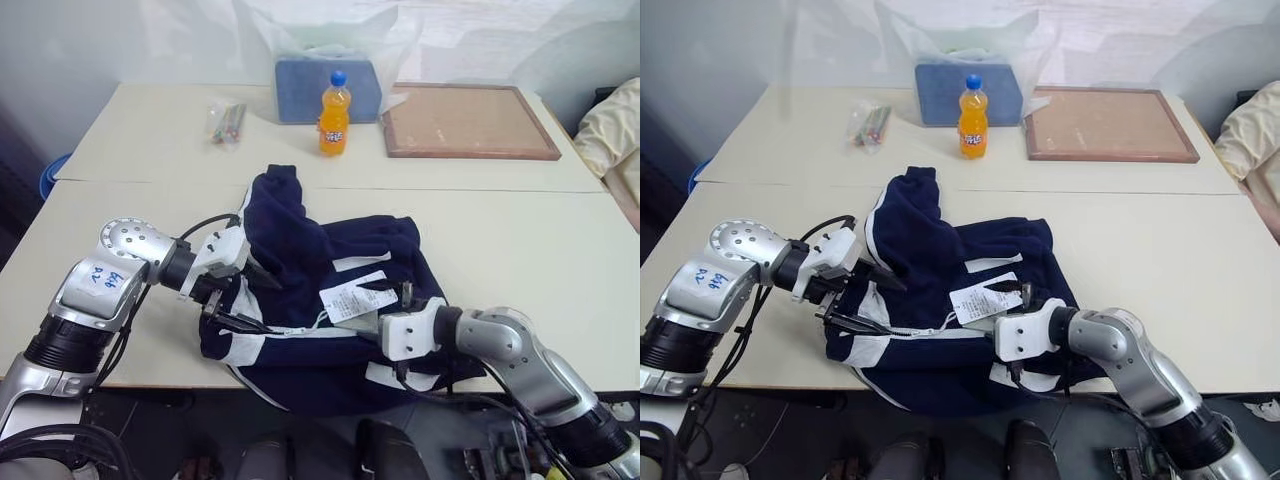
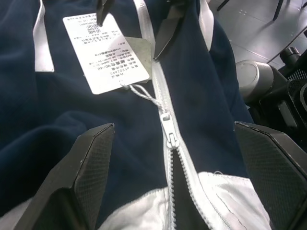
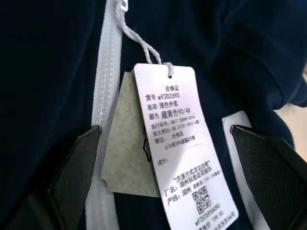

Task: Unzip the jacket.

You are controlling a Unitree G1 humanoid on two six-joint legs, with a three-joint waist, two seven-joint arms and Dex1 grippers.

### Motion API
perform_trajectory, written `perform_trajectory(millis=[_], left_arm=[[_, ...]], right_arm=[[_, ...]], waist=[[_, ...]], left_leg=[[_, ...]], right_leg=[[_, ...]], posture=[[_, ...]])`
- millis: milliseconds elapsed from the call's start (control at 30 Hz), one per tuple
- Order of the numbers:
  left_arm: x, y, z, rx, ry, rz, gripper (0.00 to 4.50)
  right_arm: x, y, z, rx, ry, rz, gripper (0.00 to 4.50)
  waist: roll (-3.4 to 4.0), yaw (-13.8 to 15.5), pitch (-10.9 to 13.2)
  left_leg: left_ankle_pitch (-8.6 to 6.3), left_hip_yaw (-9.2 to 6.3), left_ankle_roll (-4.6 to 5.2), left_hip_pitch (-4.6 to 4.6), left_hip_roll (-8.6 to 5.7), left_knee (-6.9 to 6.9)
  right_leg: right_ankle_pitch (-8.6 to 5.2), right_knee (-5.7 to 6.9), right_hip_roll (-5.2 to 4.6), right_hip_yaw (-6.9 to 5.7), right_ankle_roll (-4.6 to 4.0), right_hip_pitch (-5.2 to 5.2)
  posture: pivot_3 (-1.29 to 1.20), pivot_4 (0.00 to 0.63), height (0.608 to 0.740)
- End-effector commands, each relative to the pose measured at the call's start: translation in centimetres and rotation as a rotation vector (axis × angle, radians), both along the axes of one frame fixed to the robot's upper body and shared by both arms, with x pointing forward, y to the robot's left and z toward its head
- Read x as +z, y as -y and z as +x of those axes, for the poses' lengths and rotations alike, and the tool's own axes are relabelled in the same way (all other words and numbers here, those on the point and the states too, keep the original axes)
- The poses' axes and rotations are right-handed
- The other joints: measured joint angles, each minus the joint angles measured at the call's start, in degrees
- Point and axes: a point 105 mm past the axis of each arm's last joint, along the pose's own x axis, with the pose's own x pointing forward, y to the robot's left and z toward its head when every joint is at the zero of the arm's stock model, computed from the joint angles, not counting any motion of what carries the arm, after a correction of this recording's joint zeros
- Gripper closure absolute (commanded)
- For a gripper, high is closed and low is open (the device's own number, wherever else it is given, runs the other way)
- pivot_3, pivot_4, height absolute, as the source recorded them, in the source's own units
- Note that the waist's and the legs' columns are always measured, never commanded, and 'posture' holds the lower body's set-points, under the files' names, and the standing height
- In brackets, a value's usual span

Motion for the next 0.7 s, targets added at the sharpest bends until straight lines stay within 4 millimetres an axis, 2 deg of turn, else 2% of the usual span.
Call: perform_trajectory(millis=[33,167,267,333,467,567,700], left_arm=[[0.7,0.3,-0.2,-0.03,0.049,0.007,0.32],[0.6,0.2,-0.3,-0.029,0.051,0.008,0.32],[0.5,0.2,-0.2,-0.028,0.056,0.008,0.32],[0.5,0.3,-0.2,-0.03,0.059,0.007,0.32],[0.4,0.3,-0.2,-0.033,0.064,0.004,0.32],[0.3,0.4,-0.1,-0.035,0.066,0.005,0.32],[0.2,0.6,-0.1,-0.044,0.068,0.003,0.3]], right_arm=[[0.5,-0.1,0.6,-0.033,0.008,0.045,0.0],[1.7,0.0,1.2,-0.065,0.025,0.106,0.0],[2.0,0.0,1.5,-0.069,0.036,0.113,0.0],[2.1,-0.4,1.3,-0.057,0.031,0.13,0.0],[3.6,-1.5,0.7,-0.018,0.012,0.223,0.0],[3.2,-0.9,1.9,-0.065,0.068,0.163,0.0],[2.3,-1.1,2.9,-0.077,0.155,0.107,1.25]], waist=[[0.0,-0.3,0.0],[0.0,-0.7,0.0],[0.0,-0.8,0.0],[0.0,-0.8,0.0],[0.0,-0.8,0.0],[0.0,-0.8,0.0],[0.0,-0.8,0.0]], left_leg=[[0.0,0.0,0.0,0.0,0.0,0.0],[0.0,-0.02,-0.01,-0.02,0.03,0.0],[0.0,-0.02,-0.01,-0.02,0.02,0.0],[0.0,-0.02,0.0,-0.02,0.03,0.0],[0.0,-0.03,-0.01,-0.05,0.02,0.0],[0.0,-0.03,0.0,-0.05,0.02,0.0],[0.0,-0.03,0.0,-0.05,0.02,0.02]], right_leg=[[0.0,0.01,0.0,0.0,0.0,0.0],[-0.01,0.0,0.02,-0.01,-0.02,0.0],[-0.01,0.01,0.02,-0.01,-0.02,-0.01],[-0.01,0.0,0.02,-0.01,-0.02,-0.01],[-0.01,-0.02,0.02,-0.01,-0.02,-0.02],[-0.01,-0.01,0.01,-0.01,-0.02,-0.01],[-0.01,0.0,0.01,-0.02,-0.03,-0.02]], posture=[[0.0,0.15,0.74],[0.0,0.15,0.74],[0.0,0.15,0.74],[0.0,0.15,0.74],[0.0,0.15,0.74],[0.0,0.15,0.74],[0.0,0.15,0.74]])
